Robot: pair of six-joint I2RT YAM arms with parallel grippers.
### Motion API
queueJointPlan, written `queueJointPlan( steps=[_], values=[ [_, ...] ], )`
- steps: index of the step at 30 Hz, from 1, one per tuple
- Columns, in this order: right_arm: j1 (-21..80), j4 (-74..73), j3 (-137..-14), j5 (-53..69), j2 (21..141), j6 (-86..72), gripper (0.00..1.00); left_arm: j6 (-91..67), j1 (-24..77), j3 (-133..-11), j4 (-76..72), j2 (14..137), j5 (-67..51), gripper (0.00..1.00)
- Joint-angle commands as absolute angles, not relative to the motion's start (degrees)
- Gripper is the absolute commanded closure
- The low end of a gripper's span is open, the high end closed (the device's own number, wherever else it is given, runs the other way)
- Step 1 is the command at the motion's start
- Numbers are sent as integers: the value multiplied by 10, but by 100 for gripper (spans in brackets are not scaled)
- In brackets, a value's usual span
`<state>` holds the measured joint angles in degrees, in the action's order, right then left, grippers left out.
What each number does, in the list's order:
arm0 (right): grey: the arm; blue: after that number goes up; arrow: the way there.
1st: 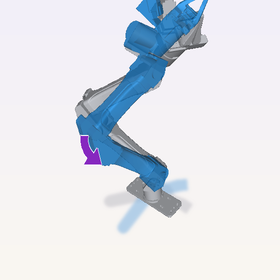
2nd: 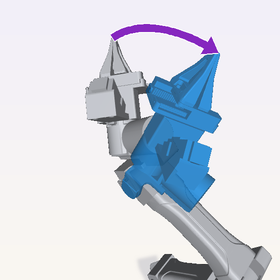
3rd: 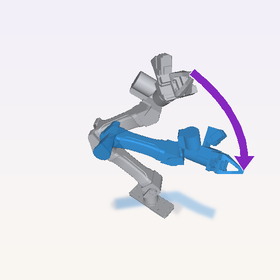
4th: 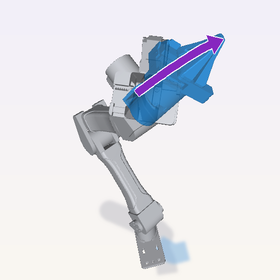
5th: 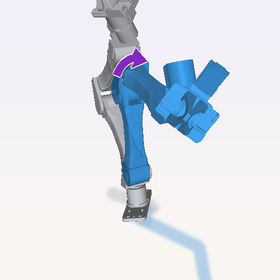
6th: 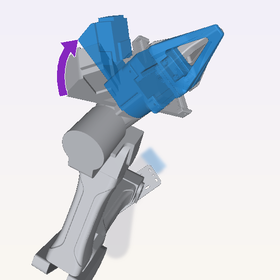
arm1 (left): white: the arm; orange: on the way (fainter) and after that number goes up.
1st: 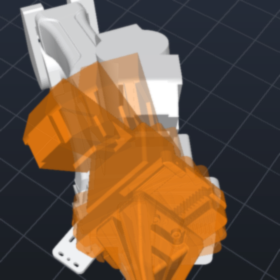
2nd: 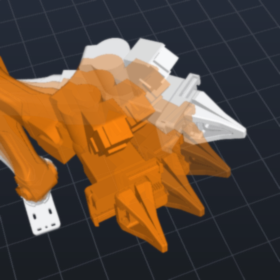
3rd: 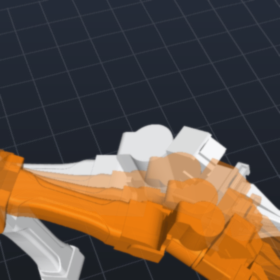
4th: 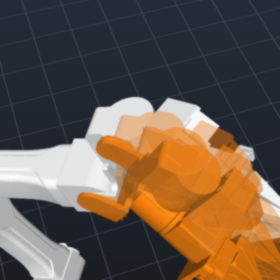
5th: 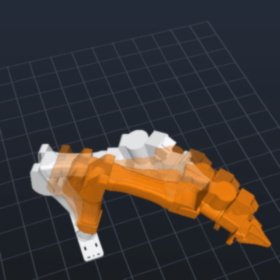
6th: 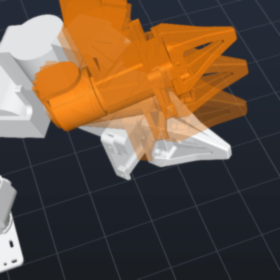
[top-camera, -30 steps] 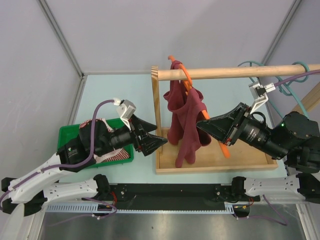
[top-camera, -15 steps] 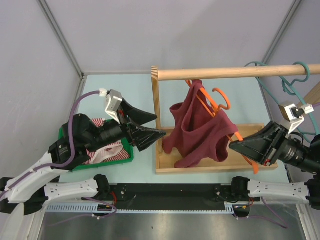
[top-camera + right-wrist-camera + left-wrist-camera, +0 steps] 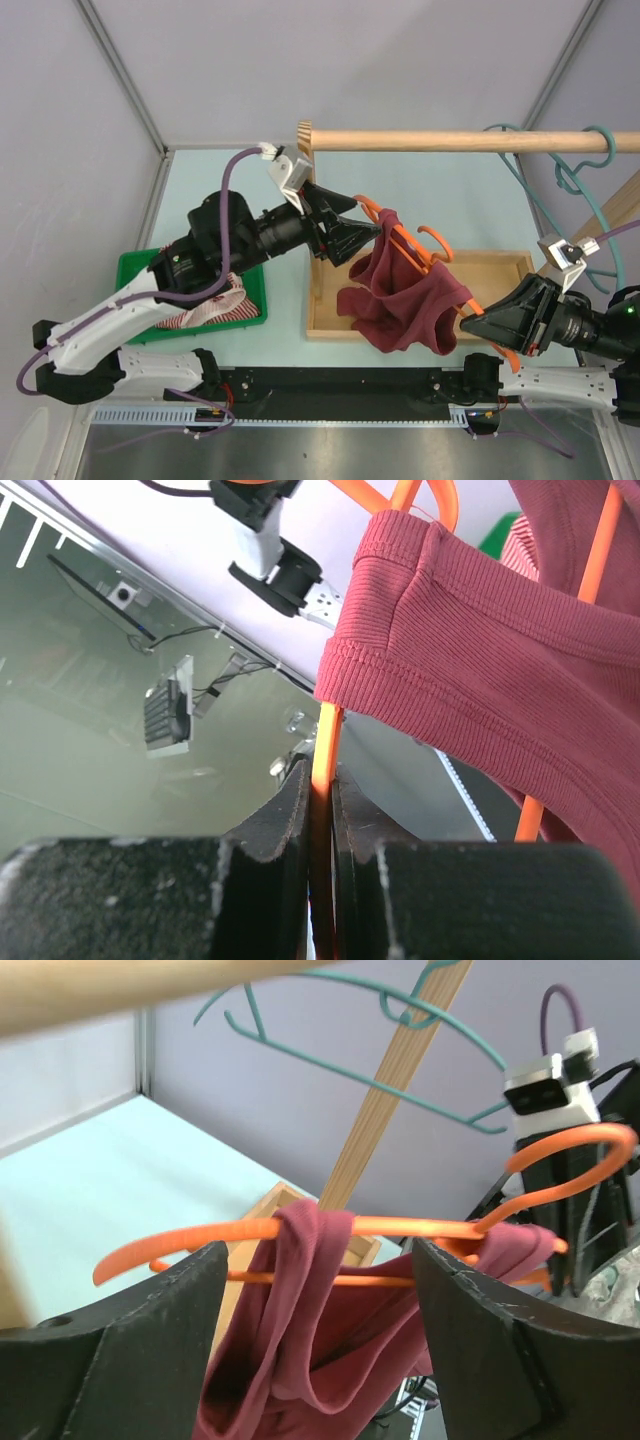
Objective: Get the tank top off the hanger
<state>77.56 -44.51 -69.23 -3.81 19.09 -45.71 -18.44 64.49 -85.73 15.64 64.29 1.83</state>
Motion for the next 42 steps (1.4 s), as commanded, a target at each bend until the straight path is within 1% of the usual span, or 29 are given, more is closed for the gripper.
queueJointPlan(
  steps=[1,5,6,7,9,12,15,18,23,24,26,27,29,30,32,42],
  values=[
    [776,-404,-708,-30,178,-458,100,-174,651,-868,147,659,21,23],
    [776,-398,-708,-18,181,-455,100,-181,657,-858,139,673,15,25],
    [776,-396,-708,-11,182,-454,100,-182,657,-859,138,677,15,27],
    [776,-395,-708,-10,182,-453,100,-185,659,-860,138,681,16,31],
    [775,-395,-708,-11,182,-454,100,-186,662,-860,137,686,10,33],
    [775,-395,-708,-15,178,-453,100,-194,666,-851,140,679,5,42],
    [775,-393,-708,-16,177,-453,100,-206,671,-826,136,659,5,45],
    [775,-394,-707,-16,178,-452,100,-221,671,-796,119,646,-23,45],
    [774,-371,-699,10,191,-454,100,-229,672,-790,99,653,-26,48],
    [773,-370,-699,14,192,-454,100,-229,672,-794,101,654,-22,52],
    [770,-373,-699,22,197,-451,100,-224,672,-800,104,657,-12,57],
    [771,-374,-700,24,197,-451,100,-215,672,-811,108,658,-7,64],
    [766,-380,-699,30,194,-451,100,-206,672,-826,132,658,25,73],
    [766,-381,-700,32,192,-449,100,-195,672,-839,141,657,36,84],
    [765,-383,-698,40,185,-445,100,-183,672,-851,162,653,72,100],
    [762,-379,-677,109,153,-420,100,-172,672,-872,216,628,233,100]
  ],
)
